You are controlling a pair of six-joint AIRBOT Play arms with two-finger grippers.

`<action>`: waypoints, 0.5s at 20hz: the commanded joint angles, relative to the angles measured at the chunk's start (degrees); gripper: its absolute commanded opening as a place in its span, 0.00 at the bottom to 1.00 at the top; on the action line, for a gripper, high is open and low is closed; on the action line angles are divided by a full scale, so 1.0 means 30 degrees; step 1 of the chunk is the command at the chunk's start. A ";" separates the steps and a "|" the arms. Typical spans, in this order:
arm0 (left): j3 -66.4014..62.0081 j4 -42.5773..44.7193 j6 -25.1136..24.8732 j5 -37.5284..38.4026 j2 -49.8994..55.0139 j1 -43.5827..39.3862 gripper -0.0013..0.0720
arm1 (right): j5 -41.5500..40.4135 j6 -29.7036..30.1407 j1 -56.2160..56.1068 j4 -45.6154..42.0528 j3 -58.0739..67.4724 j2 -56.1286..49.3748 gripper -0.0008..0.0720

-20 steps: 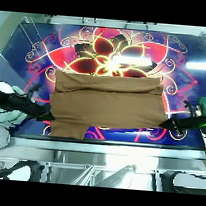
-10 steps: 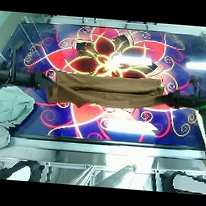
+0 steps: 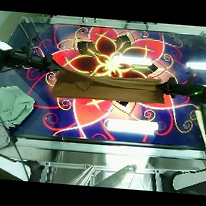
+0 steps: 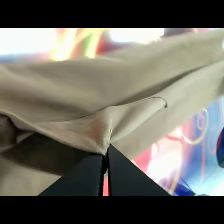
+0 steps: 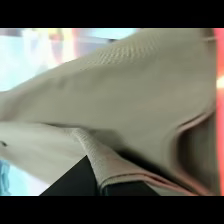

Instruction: Fold the shirts.

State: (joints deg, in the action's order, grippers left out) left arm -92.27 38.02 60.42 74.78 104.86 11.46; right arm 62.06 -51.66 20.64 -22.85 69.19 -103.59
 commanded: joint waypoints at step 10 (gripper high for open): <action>-0.8925 -0.0240 0.1974 0.1545 0.4867 -0.0015 0.97 | 0.0947 -0.0197 0.1734 -0.5850 0.3869 -0.0029 0.93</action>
State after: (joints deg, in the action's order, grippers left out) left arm -115.72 37.34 63.02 78.28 119.74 10.44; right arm 67.44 -48.36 24.23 -31.73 77.62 -104.86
